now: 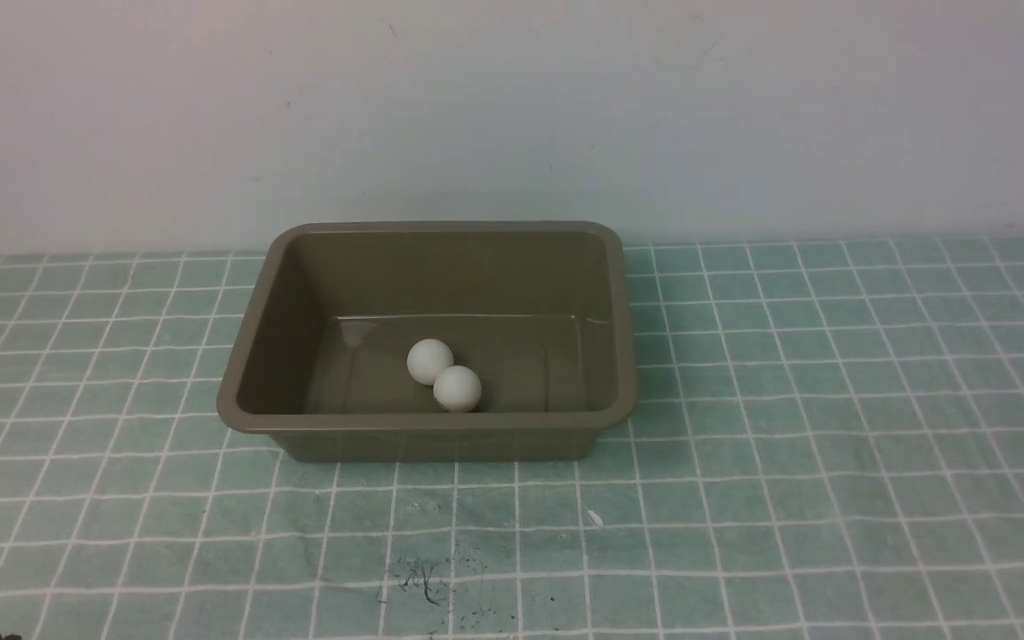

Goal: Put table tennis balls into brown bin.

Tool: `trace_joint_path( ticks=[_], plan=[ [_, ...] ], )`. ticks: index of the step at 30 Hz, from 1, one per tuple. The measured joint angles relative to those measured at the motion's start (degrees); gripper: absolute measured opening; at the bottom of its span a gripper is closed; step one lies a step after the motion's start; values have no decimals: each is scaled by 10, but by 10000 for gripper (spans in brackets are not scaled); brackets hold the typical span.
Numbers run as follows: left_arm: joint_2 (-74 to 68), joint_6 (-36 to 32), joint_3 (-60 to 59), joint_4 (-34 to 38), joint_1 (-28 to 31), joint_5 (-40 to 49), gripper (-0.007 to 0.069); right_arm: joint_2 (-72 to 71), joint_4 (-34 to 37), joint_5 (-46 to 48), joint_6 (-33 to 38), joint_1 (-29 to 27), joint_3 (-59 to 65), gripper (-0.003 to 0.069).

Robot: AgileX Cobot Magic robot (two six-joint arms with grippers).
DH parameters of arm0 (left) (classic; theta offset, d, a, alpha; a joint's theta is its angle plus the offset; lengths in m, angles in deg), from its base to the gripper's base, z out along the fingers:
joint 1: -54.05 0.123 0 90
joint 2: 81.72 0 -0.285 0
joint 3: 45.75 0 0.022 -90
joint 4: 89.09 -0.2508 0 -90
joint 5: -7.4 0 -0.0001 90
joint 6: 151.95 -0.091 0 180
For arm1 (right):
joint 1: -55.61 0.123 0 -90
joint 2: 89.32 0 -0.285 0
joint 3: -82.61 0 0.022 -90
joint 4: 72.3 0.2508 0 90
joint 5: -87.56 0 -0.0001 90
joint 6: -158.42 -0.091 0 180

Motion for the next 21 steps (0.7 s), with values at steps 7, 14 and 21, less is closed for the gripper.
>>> trace_joint_path(
  ticks=[7, 14, 21],
  plan=[
    [0, 0, 0, 0, 0, 0, -5, 0, 134, -62, 165, -1, 49, -14],
    [0, 0, 0, 0, 0, 0, -5, 0, 135, -66, 180, -140, 161, -14],
    [0, 0, 0, 0, 1, -1, -5, 1, 133, -51, 181, -273, 262, -14]
  ],
)
